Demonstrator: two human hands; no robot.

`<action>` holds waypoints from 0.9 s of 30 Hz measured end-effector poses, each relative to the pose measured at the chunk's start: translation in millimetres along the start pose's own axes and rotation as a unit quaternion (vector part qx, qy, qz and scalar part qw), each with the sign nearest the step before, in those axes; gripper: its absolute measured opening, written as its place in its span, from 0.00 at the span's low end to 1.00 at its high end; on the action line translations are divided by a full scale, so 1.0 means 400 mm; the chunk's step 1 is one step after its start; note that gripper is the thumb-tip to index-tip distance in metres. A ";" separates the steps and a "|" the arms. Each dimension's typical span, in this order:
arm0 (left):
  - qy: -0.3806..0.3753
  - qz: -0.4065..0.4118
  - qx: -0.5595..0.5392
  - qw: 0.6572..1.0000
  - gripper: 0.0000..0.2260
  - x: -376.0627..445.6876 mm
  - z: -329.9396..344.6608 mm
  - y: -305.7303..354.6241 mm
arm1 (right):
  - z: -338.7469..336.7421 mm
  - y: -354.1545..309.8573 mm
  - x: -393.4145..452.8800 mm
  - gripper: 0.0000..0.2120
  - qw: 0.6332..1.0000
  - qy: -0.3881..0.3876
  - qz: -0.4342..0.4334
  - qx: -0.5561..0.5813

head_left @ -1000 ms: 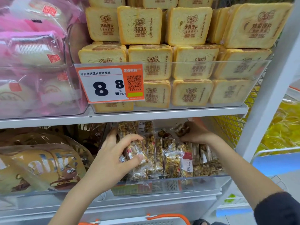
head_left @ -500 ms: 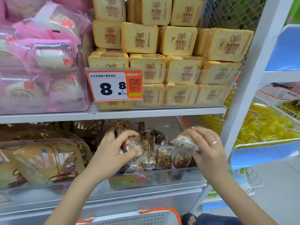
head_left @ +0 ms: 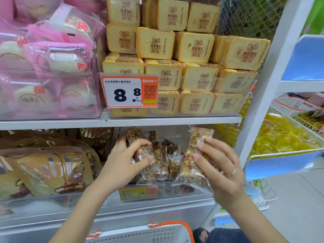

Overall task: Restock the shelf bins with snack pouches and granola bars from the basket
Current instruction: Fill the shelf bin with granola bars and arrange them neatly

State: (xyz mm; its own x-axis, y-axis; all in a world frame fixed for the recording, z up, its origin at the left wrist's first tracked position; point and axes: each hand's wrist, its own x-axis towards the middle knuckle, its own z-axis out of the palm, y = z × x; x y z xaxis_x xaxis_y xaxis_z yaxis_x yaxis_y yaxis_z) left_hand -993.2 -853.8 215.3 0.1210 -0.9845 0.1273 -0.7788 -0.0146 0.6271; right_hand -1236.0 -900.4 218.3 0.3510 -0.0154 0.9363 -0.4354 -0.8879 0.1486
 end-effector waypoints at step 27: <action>-0.045 -0.099 0.057 0.992 0.35 0.035 -0.002 0.040 | 0.118 -0.081 -0.044 0.07 0.831 -0.360 0.420 0.062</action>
State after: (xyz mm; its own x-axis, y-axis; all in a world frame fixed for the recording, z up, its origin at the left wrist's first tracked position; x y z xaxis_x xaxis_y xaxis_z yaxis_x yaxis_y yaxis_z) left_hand -1003.6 -867.5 227.9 0.2269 -0.9720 -0.0611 -0.8108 -0.2233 0.5411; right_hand -1189.1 -893.1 182.0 0.3906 -0.8850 0.2533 -0.7039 -0.4645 -0.5374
